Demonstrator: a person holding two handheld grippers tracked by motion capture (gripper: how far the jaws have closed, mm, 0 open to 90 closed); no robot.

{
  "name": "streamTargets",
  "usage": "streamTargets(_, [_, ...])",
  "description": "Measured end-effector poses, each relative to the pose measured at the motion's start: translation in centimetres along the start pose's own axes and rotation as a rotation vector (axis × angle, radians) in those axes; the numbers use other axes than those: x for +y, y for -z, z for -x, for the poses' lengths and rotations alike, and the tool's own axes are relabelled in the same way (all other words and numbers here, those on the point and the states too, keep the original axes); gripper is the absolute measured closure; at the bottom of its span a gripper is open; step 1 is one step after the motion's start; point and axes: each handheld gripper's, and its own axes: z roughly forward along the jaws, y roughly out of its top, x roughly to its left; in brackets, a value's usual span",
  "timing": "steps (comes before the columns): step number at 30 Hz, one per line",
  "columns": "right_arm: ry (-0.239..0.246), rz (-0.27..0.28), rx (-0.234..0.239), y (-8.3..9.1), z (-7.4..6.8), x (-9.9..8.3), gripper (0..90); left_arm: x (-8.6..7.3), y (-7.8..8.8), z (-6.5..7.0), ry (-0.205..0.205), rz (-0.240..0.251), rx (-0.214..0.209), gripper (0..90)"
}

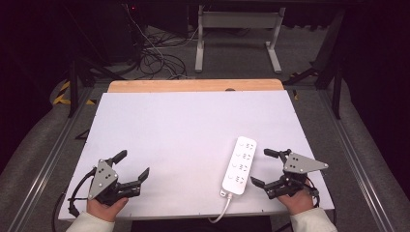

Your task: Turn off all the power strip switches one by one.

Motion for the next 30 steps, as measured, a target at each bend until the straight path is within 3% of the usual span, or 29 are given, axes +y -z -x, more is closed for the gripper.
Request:
streamTargets(18, [-0.012, 0.006, -0.005, 0.3, -0.1, 0.4, 0.4, -0.1, 0.0, 0.0, -0.003, -0.002, 0.008, 13.3])
streamTargets(30, [-0.026, -0.003, 0.03, -0.3, 0.2, 2.0, 0.5, -0.1, 0.0, 0.1, -0.004, -0.009, 0.017, 14.2])
